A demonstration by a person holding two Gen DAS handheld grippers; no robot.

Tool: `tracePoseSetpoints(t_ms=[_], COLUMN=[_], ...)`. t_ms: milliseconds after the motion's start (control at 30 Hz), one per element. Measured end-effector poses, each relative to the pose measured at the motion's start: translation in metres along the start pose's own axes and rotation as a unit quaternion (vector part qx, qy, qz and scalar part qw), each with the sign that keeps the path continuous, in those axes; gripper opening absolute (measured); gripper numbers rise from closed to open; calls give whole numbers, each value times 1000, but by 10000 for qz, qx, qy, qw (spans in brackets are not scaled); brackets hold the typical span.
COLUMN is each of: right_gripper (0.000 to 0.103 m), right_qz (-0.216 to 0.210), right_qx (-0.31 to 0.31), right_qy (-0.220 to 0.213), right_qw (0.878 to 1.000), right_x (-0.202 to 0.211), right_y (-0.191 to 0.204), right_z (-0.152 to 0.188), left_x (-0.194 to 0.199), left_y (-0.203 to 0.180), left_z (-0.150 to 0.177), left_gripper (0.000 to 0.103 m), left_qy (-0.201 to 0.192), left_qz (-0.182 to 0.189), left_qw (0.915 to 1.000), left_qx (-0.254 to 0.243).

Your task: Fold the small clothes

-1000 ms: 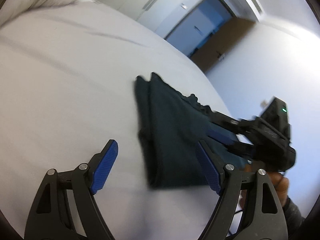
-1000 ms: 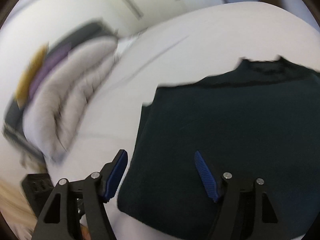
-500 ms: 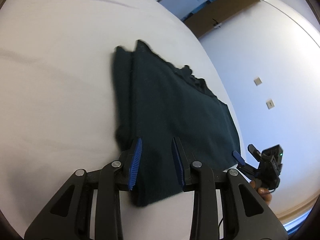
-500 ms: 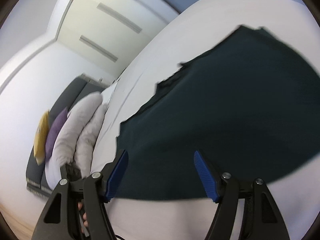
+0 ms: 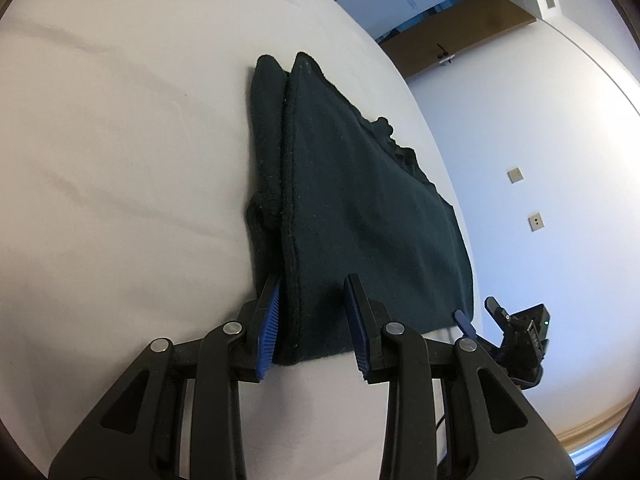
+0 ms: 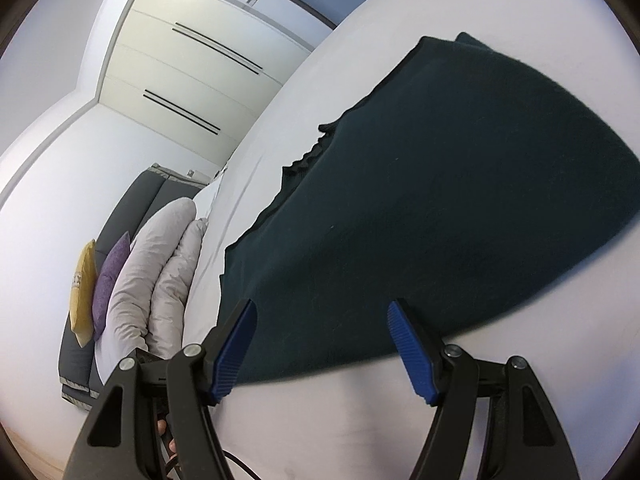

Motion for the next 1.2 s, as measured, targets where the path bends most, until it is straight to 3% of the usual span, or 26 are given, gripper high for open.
tracePoseSetpoints(t_ms=[33,67,100,367,567,733,800,833,867,900,933,1000,1033,1067,1133,1200], right_gripper=[71,71,71,67,67,67,68,68,58,55,55,65,75,78,78,78], right_qz=[10,10,13,73,50,-13,-42,-32,28,42,37,140,102,1,-139,-214], right_qx=[40,64,76,63,60,5,-73,-144,-243,-333,-448,-586,-615,-634,-602,-485], right_qy=[24,38,51,128,117,-60,-110,-79,-51,-54,-114,-464,-592,-710,-665,-534], right_qw=[10000,10000,10000,9999,9999,10000,9999,9999,9997,9994,9989,9971,9963,9955,9959,9972], right_x=[-2,-2,-3,-10,-7,0,1,0,-1,2,8,25,31,36,34,27], right_y=[2,4,5,2,0,-5,-15,-22,-33,-40,-45,-49,-47,-42,-32,-17], right_z=[1,2,3,9,10,-3,-9,-10,-11,-13,-15,-22,-25,-27,-28,-27], left_x=[0,-2,-4,1,2,13,25,31,38,44,49,55,54,51,44,46], left_y=[0,0,1,12,18,14,12,12,12,12,12,13,13,14,19,14], left_z=[1,2,4,20,17,21,22,23,24,25,27,34,38,39,39,40], left_gripper=[26,8,5,4,6,7,7,7,7,7,7,7,9,18,39,65], left_qy=[-24,-29,-18,-190,-143,-273,-493,-585,-723,-803,-850,-903,-864,-806,-658,-725], left_qz=[-50,-139,-215,-303,-8,-172,-290,-339,-443,-484,-493,-395,-393,-425,-469,-113], left_qw=[10000,9998,9997,9993,9997,9994,9983,9977,9964,9956,9951,9948,9950,9954,9953,9940], left_qx=[-62,-112,-138,-94,183,112,79,60,63,88,138,275,298,309,525,806])
Point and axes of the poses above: each gripper's, at about its wrist camera, not at the fingertips, and x roughly against the way its jaws point, y to its left, z to its underside, the point moved 9 cm from there along -x, roughly the way its jaws point, and after that the axes turned 6 degrees about x, right-handed, at the moved point
